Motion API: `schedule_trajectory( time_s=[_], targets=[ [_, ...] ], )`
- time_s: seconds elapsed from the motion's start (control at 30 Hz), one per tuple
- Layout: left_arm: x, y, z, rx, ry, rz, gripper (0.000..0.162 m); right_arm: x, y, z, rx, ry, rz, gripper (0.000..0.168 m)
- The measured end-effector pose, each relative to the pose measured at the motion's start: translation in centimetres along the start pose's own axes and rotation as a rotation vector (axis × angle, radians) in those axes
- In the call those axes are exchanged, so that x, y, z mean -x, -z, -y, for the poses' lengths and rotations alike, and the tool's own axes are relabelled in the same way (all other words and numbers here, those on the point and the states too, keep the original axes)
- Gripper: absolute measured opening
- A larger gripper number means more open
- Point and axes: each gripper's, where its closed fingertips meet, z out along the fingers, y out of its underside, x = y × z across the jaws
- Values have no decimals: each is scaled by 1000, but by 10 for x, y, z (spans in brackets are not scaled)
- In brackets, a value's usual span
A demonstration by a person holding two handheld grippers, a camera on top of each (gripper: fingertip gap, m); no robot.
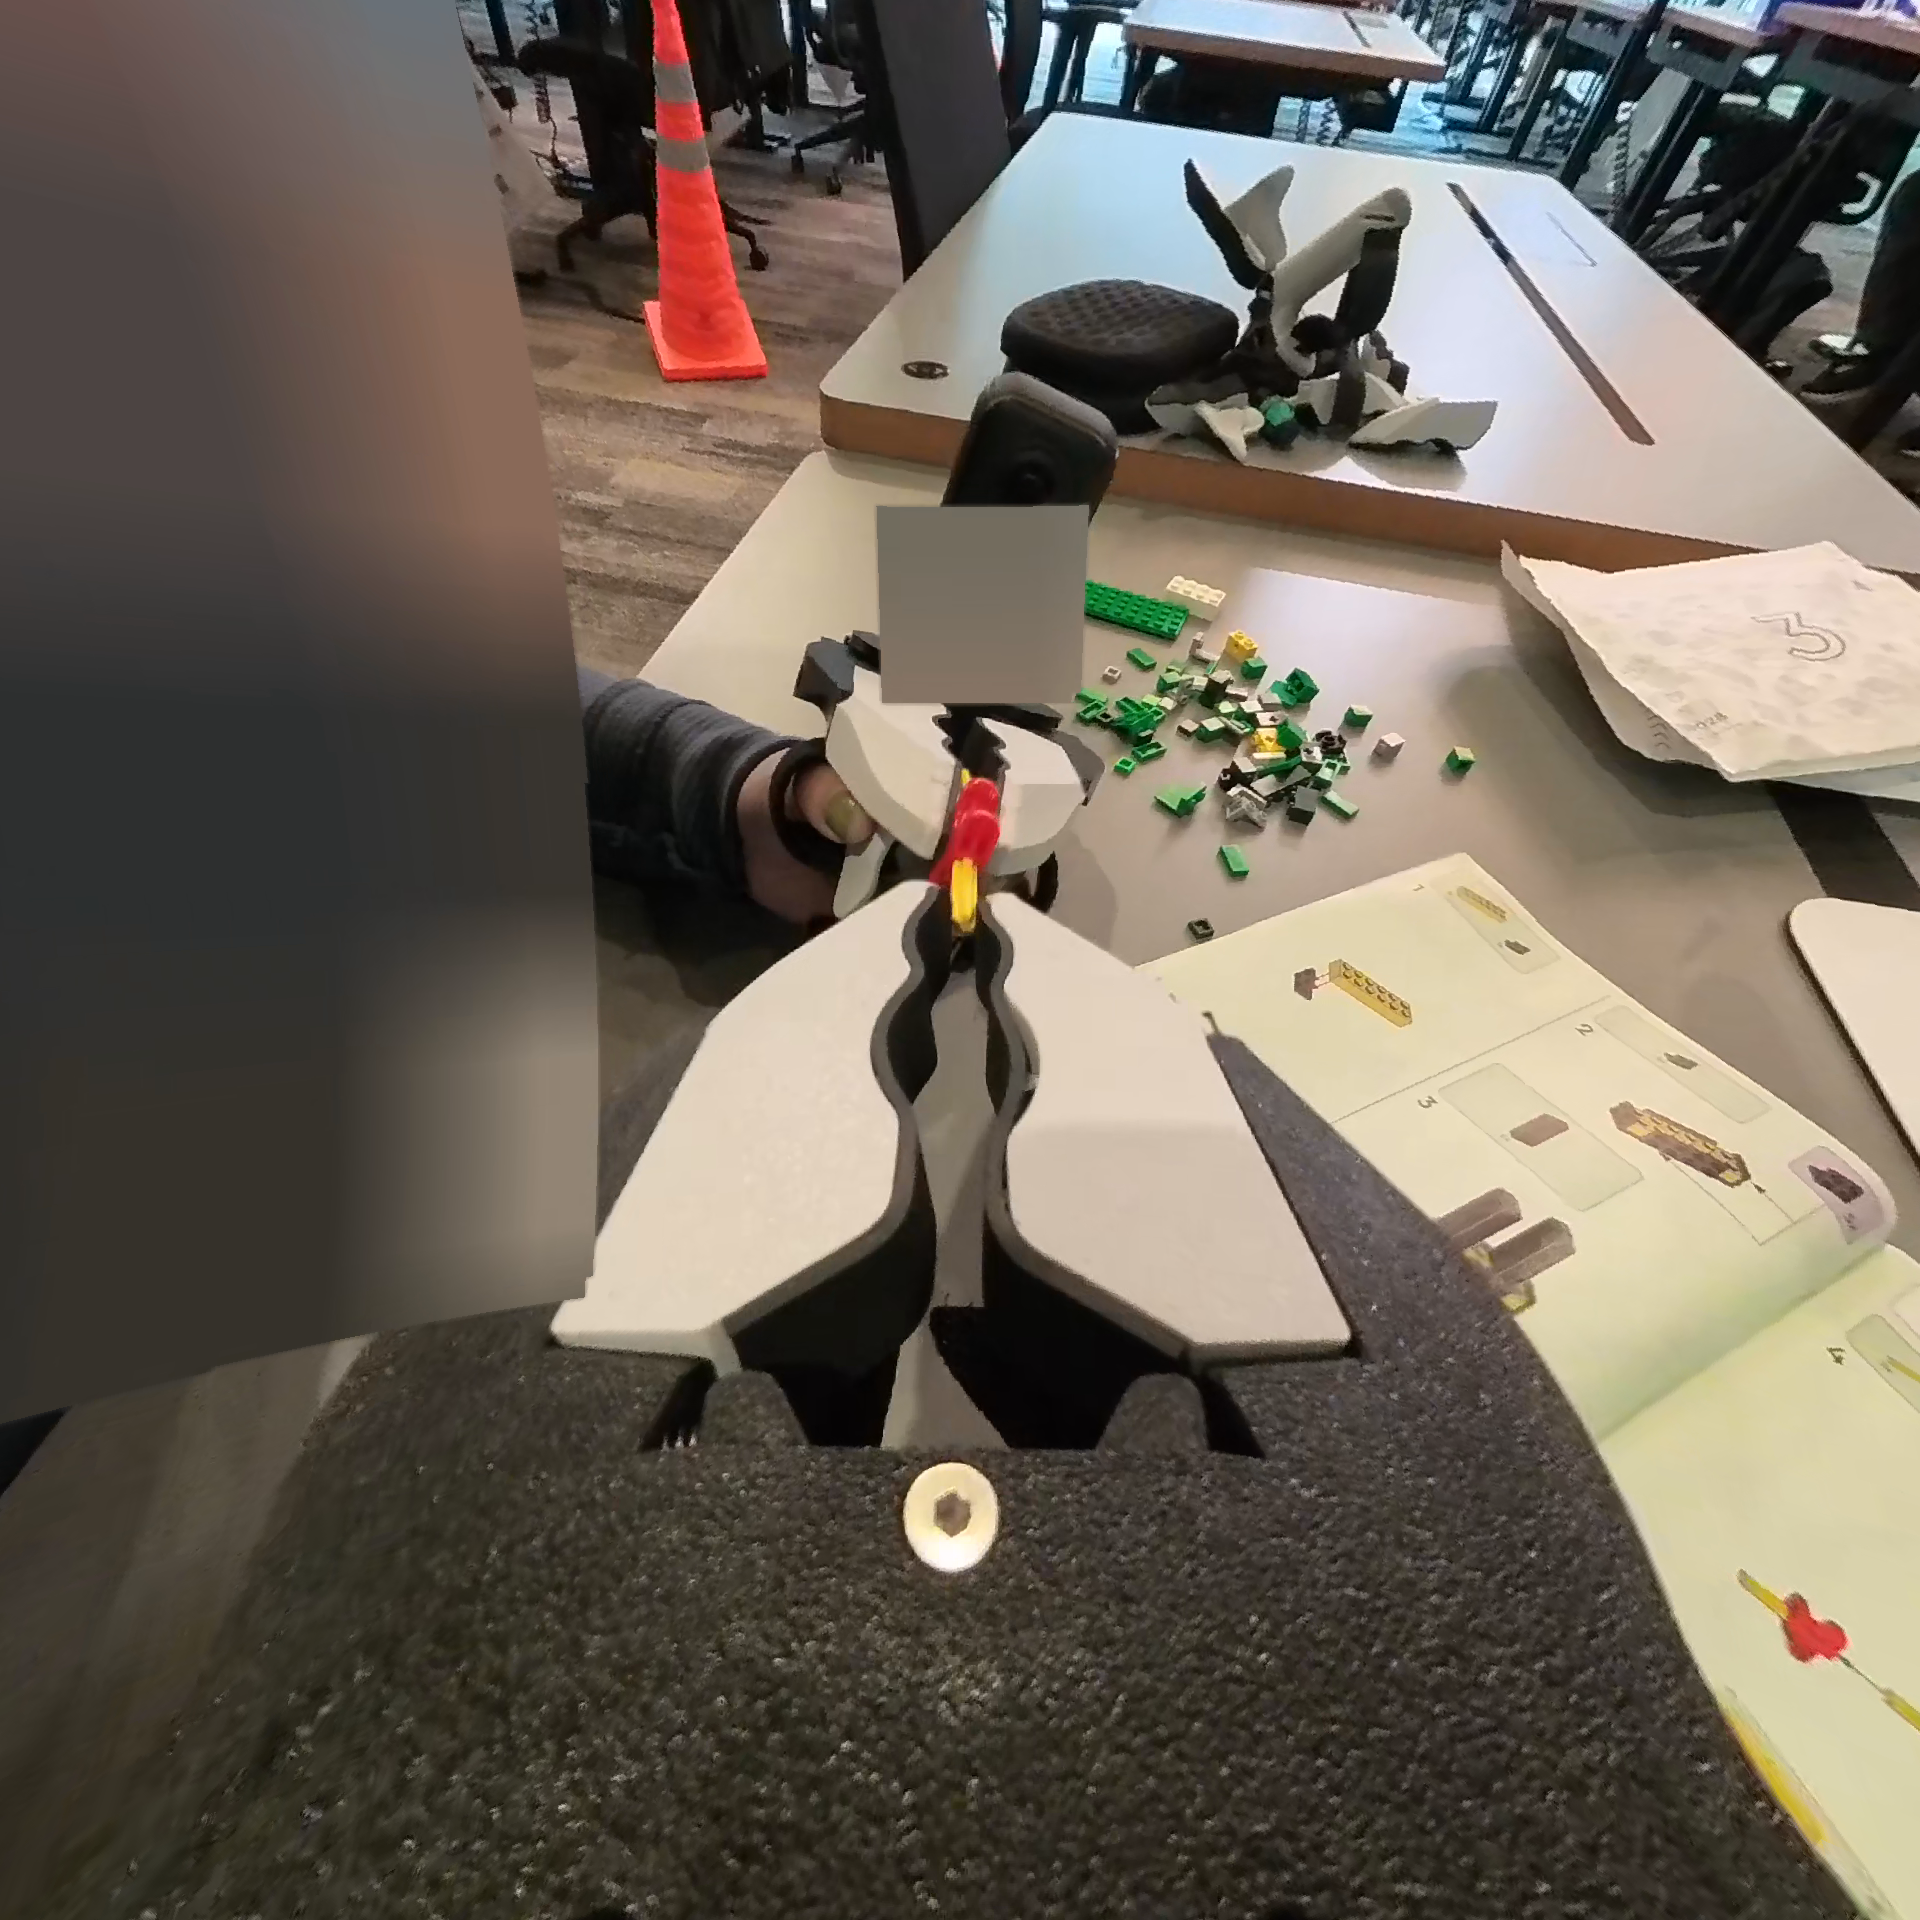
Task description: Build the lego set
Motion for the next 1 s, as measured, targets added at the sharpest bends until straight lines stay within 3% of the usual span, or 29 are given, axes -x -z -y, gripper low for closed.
schedule_trajectory(
  time_s=[0.03,0.53,0.8,0.93,1.0],
  targets=[
    [0,0,-1,4,0,0,7,0,0,0,3,-5,6,4],
    [3,-4,-10,69,14,25,7,0,3,-8,41,-27,33,4],
    [8,-5,-9,46,18,48,8,-4,4,-8,-19,-63,39,4],
    [11,-4,-4,18,19,78,32,-8,9,-11,-72,-137,49,4],
    [14,-2,1,-29,-2,106,33,-13,16,-15,-97,-170,28,4]
  ],
)
